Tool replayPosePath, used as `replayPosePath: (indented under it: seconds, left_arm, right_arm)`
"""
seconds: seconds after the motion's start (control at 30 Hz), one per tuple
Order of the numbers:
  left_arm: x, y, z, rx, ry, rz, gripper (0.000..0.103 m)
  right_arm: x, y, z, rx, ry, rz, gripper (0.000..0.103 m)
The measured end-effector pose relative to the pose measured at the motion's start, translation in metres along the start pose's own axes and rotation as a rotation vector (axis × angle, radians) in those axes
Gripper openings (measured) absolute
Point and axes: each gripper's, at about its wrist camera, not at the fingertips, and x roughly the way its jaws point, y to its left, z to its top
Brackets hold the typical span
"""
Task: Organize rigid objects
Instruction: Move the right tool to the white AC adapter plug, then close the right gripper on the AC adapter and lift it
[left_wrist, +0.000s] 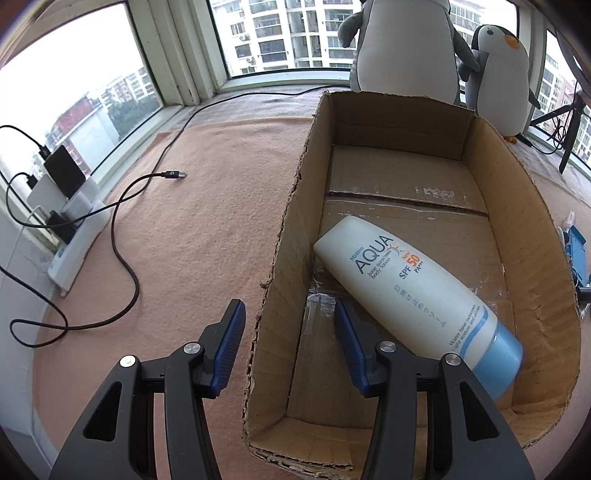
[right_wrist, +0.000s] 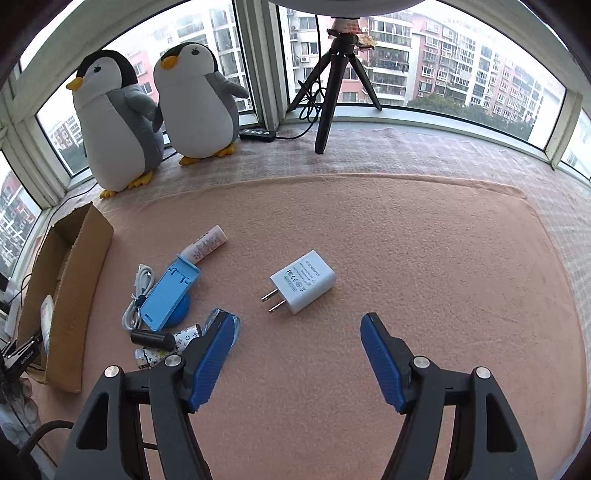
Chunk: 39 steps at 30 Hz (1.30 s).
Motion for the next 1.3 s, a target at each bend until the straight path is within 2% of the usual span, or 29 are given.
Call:
replayPosePath:
  seconds: [0.23,0.67,0.77,0.93,1.0,1.13,1.2,1.3]
  left_arm:
    - [0.000,0.000,0.000,0.000,-0.001,0.001,0.048]
    - [0.000,0.001,0.000,-0.001,-0.002,0.000,0.048]
    - [0.000,0.001,0.000,-0.001,-0.003,-0.001,0.048]
    - [-0.001,0.002,0.001,-0.006,-0.003,-0.005,0.048]
    - [-0.001,0.002,0.000,-0.007,-0.004,-0.006,0.048]
    - [-0.001,0.002,0.001,-0.012,-0.005,-0.009,0.048]
    - [-0.001,0.002,0.000,-0.014,-0.005,-0.010,0.048]
    - [-0.001,0.002,0.000,-0.014,-0.005,-0.010,0.048]
  right_arm:
    - [0.033,-0.013,0.017,0.151,0.079,0.056,0.068]
    - [0.072,-0.006,0.029,0.231,0.171,0.065,0.066]
    - [0.077,-0.002,0.033,0.219,0.184,0.060,0.058]
    - [0.083,0.004,0.038,0.193,0.193,0.049,0.055]
    - [0.086,0.006,0.040,0.180,0.201,0.043,0.048]
    - [0.088,0.015,0.040,0.123,0.204,0.016,0.045]
    - [0.089,0.018,0.038,0.095,0.203,0.001,0.038]
    - [0.088,0.021,0.035,0.058,0.197,-0.011,0.035]
